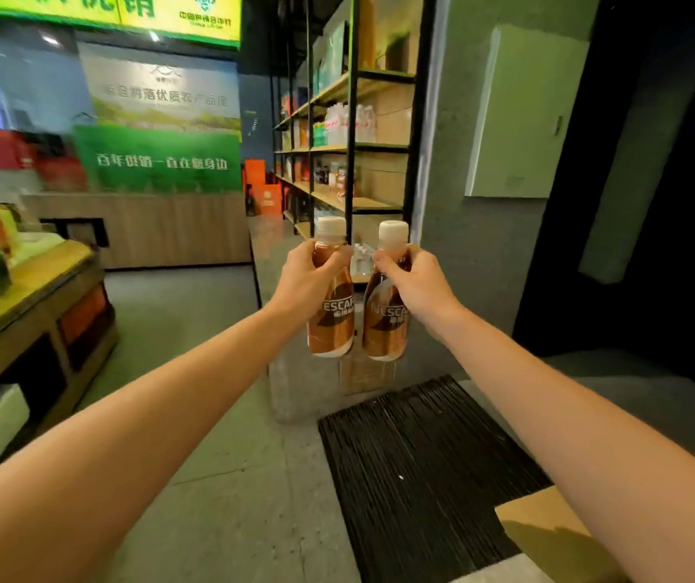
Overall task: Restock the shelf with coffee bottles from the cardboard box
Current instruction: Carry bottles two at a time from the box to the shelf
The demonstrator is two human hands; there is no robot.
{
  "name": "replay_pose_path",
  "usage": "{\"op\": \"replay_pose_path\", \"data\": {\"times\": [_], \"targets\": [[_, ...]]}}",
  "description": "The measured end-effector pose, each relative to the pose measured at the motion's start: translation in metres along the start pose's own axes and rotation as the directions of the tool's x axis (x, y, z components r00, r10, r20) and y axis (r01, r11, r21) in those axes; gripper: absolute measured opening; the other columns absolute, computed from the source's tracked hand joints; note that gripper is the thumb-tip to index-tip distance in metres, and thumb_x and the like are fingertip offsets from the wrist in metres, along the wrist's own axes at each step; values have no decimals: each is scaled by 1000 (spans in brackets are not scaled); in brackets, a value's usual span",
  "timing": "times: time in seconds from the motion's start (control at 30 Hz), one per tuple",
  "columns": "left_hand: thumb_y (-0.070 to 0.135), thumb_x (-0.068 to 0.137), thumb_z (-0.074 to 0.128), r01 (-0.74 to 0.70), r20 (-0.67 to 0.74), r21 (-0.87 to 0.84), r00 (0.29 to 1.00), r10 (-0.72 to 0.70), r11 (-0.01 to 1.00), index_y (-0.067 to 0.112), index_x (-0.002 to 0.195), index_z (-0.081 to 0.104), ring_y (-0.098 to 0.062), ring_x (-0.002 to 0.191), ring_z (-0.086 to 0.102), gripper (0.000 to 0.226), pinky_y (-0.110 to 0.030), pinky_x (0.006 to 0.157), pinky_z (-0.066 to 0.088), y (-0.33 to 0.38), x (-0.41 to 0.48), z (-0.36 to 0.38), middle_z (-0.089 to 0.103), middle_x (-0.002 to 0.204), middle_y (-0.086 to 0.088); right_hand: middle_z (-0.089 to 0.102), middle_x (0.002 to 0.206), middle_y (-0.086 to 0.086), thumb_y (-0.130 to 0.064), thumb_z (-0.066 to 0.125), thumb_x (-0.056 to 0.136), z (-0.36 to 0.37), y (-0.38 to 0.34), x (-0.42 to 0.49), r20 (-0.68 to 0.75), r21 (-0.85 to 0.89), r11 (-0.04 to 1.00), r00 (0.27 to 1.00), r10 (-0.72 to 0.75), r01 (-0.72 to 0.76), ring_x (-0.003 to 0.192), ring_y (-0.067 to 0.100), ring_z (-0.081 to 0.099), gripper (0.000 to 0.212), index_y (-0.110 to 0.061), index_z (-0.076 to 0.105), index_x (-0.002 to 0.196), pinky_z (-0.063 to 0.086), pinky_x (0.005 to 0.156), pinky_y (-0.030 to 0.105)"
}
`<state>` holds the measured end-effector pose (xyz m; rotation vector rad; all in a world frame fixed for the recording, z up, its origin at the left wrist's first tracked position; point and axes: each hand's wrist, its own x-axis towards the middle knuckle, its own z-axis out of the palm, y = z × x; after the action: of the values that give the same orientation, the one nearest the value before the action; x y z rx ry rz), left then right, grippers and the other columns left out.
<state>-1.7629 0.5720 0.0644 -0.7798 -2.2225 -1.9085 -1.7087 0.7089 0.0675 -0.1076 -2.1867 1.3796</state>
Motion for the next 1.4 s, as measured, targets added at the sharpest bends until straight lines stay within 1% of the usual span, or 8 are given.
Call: {"op": "replay_pose_path", "data": {"times": [0.17, 0.37, 0.67, 0.9, 0.97, 1.07, 1.23, 1.4], "targets": [[28, 93, 55, 40, -125, 4, 991, -40, 999, 13, 104, 54, -20, 96, 62, 19, -32, 84, 48, -31, 25, -89, 65, 104, -10, 64, 100, 7, -37, 56, 91, 96, -17, 41, 115, 52, 998, 993, -37, 32, 95, 18, 58, 31, -8, 59, 103, 42, 87, 31], [29, 94, 53, 54, -212, 14, 976, -50, 998, 18, 103, 51, -7, 83, 61, 13, -20, 66, 45, -89, 69, -202, 64, 94, 0, 66, 107, 9, -42, 58, 88, 224, -26, 105, 195, 100, 993, 978, -81, 62, 102, 24, 61, 42, -6, 58, 110, 46, 92, 37], [29, 93, 54, 108, -253, 58, 963, -90, 992, 15, 111, 51, -20, 100, 60, 23, -35, 87, 45, -169, 179, -348, 63, 107, -7, 62, 111, 6, -36, 57, 91, 392, -39, 208, 214, 180, 983, 974, -74, 35, 102, 17, 56, 40, -8, 53, 119, 38, 81, 28], [29, 93, 54, 139, -258, 57, 959, -120, 989, 17, 108, 50, -19, 98, 59, 20, -32, 82, 42, -231, 269, -403, 64, 108, -7, 61, 103, 4, -35, 56, 91, 482, -23, 299, 234, 170, 984, 968, -90, 50, 98, 18, 58, 33, -9, 55, 113, 41, 80, 28], [29, 93, 54, 140, -256, 60, 959, -120, 988, 18, 107, 51, -17, 94, 60, 18, -31, 81, 42, -250, 299, -412, 64, 105, -6, 61, 99, 4, -34, 57, 91, 504, -12, 330, 244, 168, 984, 965, -98, 57, 97, 20, 59, 28, -12, 54, 109, 44, 83, 31], [30, 93, 53, 140, -256, 62, 959, -120, 988, 20, 105, 51, -8, 84, 59, 16, -28, 77, 42, -282, 350, -422, 63, 95, 1, 62, 102, 6, -33, 56, 91, 537, 6, 383, 260, 166, 985, 961, -94, 51, 95, 19, 59, 34, -10, 54, 115, 44, 83, 30], [30, 93, 53, 136, -275, 63, 955, -113, 989, 17, 110, 51, -19, 98, 60, 22, -33, 85, 44, -330, 459, -437, 64, 106, -5, 63, 112, 9, -37, 56, 91, 585, 37, 497, 277, 148, 987, 955, -108, 68, 104, 22, 60, 41, -9, 53, 120, 43, 84, 29], [29, 94, 52, 132, -287, 59, 951, -110, 989, 12, 118, 51, -20, 100, 60, 29, -34, 87, 44, -371, 570, -449, 63, 108, -6, 61, 115, 7, -36, 56, 91, 619, 63, 609, 266, 126, 987, 956, -126, 95, 103, 16, 56, 40, -9, 54, 120, 40, 84, 27]]}}
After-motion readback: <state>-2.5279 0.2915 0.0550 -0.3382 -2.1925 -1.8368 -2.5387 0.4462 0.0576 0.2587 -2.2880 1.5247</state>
